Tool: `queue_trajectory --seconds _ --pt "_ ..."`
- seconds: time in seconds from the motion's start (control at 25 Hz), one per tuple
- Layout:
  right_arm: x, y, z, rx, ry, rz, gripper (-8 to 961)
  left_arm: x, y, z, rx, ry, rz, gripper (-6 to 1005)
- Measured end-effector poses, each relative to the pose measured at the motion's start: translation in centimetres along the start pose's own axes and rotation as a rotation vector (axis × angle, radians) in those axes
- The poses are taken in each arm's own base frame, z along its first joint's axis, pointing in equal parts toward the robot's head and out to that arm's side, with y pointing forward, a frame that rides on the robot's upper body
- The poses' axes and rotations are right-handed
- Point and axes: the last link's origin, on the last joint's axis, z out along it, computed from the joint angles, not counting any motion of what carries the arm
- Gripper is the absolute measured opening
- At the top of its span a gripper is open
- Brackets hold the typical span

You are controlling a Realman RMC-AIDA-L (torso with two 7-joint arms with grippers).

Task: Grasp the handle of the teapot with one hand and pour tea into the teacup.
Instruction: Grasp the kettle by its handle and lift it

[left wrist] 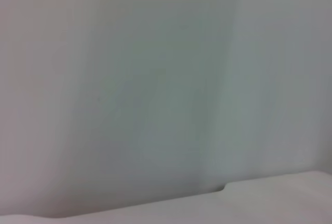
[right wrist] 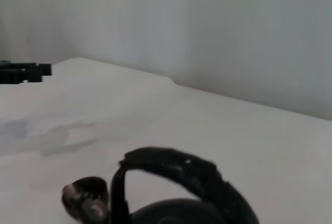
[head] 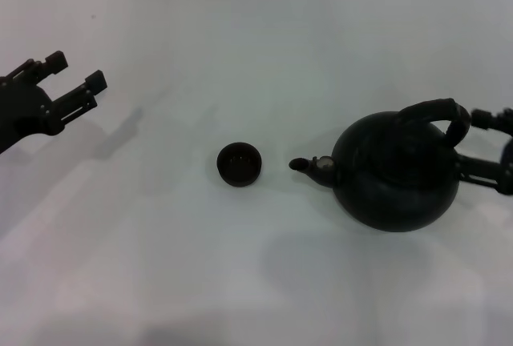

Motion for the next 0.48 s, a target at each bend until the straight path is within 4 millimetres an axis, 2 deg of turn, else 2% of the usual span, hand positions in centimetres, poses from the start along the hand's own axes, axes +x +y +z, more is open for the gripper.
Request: queue_trajectory --seconds 0.24,0.48 --pt "-0.3 -0.9 1.2 0.018 0.0 -0.012 865 0.2 0.0 -0.1 -0.004 0.011 -0.002 773" --pt "-0.3 -1.4 1.2 0.037 0.004 -0.013 772 0.1 -0.1 -0.1 0.006 0.006 -0.001 774"
